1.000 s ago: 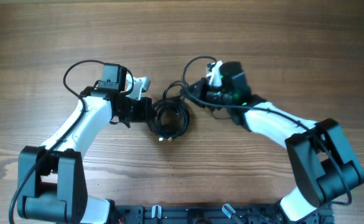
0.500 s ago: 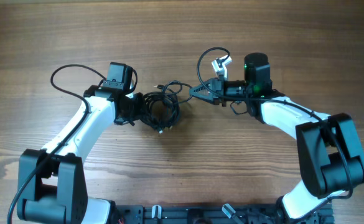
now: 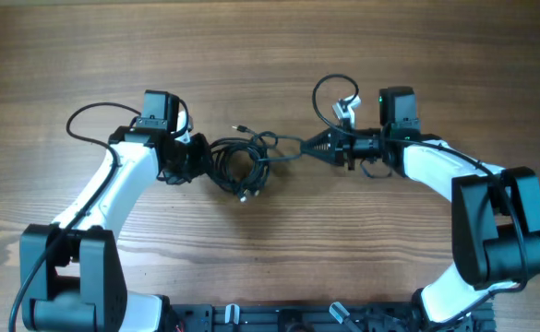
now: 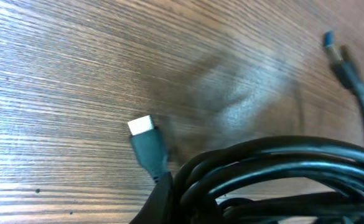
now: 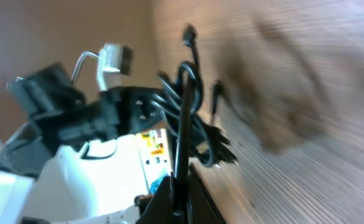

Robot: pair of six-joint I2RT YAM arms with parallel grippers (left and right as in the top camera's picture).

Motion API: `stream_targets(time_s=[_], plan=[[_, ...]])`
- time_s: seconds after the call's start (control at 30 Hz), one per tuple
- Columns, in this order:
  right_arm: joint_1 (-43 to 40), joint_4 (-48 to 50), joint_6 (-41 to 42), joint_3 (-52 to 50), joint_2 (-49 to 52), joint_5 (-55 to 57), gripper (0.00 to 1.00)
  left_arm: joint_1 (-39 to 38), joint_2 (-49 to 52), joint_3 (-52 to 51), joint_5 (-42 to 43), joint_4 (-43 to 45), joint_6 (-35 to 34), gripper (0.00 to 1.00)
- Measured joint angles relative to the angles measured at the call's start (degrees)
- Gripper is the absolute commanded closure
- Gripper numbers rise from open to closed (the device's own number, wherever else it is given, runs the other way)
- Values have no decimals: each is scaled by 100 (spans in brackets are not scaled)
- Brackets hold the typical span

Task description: Untangle cables

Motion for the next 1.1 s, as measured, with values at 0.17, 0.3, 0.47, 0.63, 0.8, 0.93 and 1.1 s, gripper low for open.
stream_targets(time_s=[0.17, 0.3, 0.47, 0.63, 0.8, 0.93, 1.1], plan=[[387, -870, -909, 4, -2, 837, 96, 179, 55, -107, 162, 26, 413, 96], [800, -774, -1119, 4, -2, 1436, 96, 317, 74, -118, 127, 42, 629, 96], [1047, -584, -968, 4, -2, 1707, 78, 348, 74, -118, -26, 50, 688, 96], [1067, -479, -675, 4, -2, 1812, 68, 474, 74, -118, 63, 133, 949, 96], [1067, -476, -549, 4, -2, 1847, 67, 409, 74, -118, 374, 170, 1283, 96], [1060, -92, -527, -4, -2, 1585, 65, 216, 74, -118, 758, 170, 1779, 96], [918, 629, -529, -7, -13, 916, 63, 90, 74, -118, 1987, -136, 2979, 96]])
